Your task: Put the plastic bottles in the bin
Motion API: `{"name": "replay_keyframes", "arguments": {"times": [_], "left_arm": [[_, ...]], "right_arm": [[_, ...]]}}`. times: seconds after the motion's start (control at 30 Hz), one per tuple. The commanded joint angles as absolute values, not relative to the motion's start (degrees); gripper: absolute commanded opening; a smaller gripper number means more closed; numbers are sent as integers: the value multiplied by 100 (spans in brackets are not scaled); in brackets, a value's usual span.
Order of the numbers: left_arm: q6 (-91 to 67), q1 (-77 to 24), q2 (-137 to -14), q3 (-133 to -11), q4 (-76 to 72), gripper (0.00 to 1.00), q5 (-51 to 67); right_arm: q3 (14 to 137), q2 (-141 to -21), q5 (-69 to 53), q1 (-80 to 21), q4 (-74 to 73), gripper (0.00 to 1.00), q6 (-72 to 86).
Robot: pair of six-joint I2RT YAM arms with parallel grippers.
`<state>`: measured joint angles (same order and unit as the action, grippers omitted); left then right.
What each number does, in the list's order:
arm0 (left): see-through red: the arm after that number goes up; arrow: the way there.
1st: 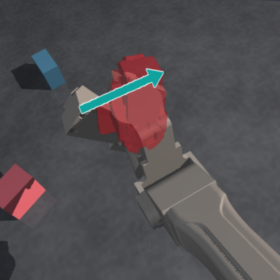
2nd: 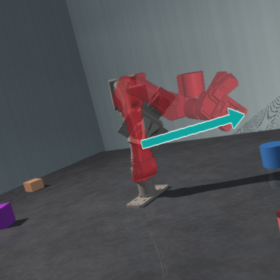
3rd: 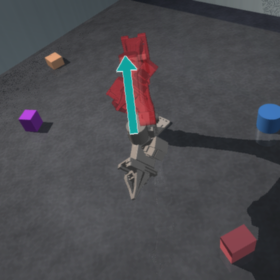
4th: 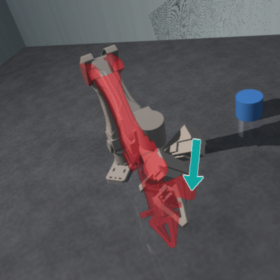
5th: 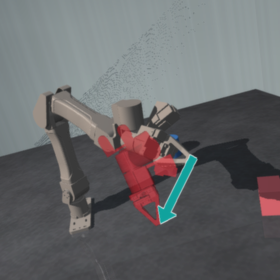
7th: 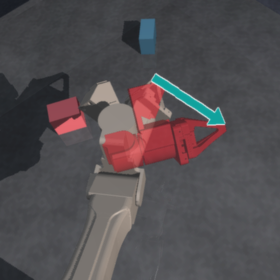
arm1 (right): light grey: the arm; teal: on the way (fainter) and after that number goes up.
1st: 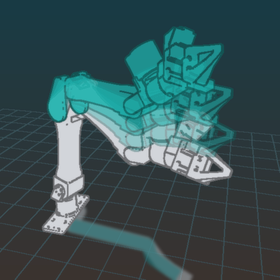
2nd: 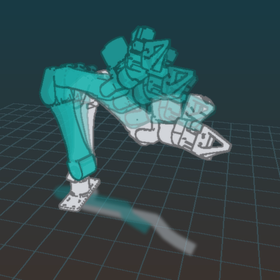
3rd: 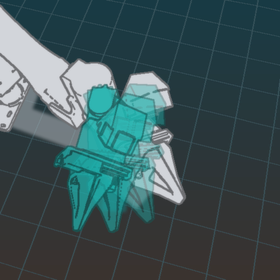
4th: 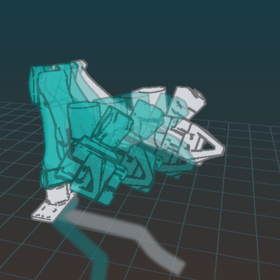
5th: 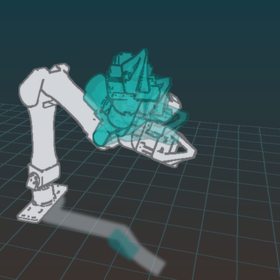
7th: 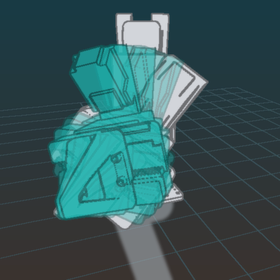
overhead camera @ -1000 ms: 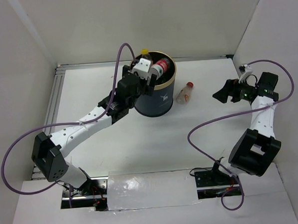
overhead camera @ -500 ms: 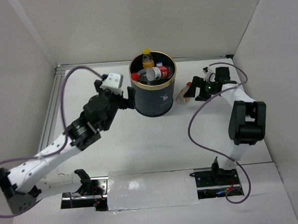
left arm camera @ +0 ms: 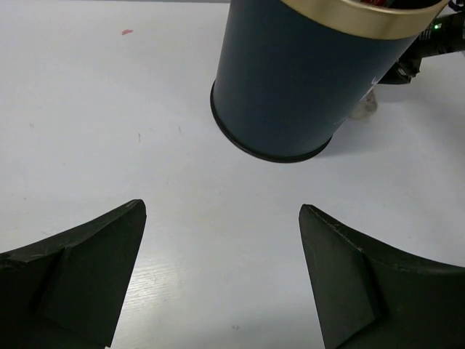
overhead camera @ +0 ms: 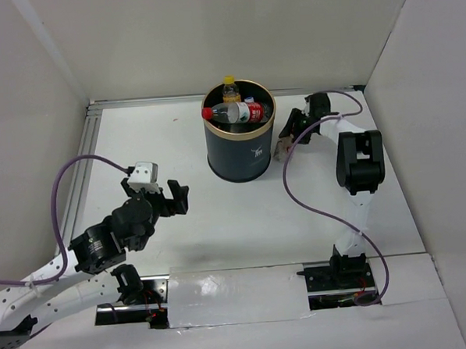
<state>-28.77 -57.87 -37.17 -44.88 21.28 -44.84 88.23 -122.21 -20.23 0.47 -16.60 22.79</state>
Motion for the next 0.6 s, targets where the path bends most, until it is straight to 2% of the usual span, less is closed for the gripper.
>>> {"name": "replay_keyframes", "arguments": {"times": [0.0,0.03,0.07,0.1,0.17,0.33,0.47,0.57], "left_arm": [[-3287,-5879,-3796,-4456,2215,99,-4659],[-3287,-5880,-3884,-4456,2215,99,-4658],[-3348,-5880,-3885,-4395,2215,99,-4658],[-3410,-5941,-3954,-4299,2137,99,-4658],[-3488,-6002,-4007,-4158,2022,99,-4605],[-3481,-6003,-4078,-3675,1259,99,-4325],[-3226,-6003,-4306,-3542,679,99,-4192],[-3111,-5863,-4464,-3489,458,99,-3991]], "right_arm": [[8826,-12340,-2072,-106,-1644,41,2435],[8824,-12270,-2074,-45,-1644,41,2435],[8763,-12174,-2153,26,-1731,34,2287],[8684,-12068,-2362,218,-1731,21,2198],[8684,-11638,-2574,438,-1942,8,1814],[9507,-10461,-3199,888,-2206,2,722],[9765,-9451,-3777,801,-1655,1,343],[9817,-9387,-4533,442,-1346,1,203]]}}
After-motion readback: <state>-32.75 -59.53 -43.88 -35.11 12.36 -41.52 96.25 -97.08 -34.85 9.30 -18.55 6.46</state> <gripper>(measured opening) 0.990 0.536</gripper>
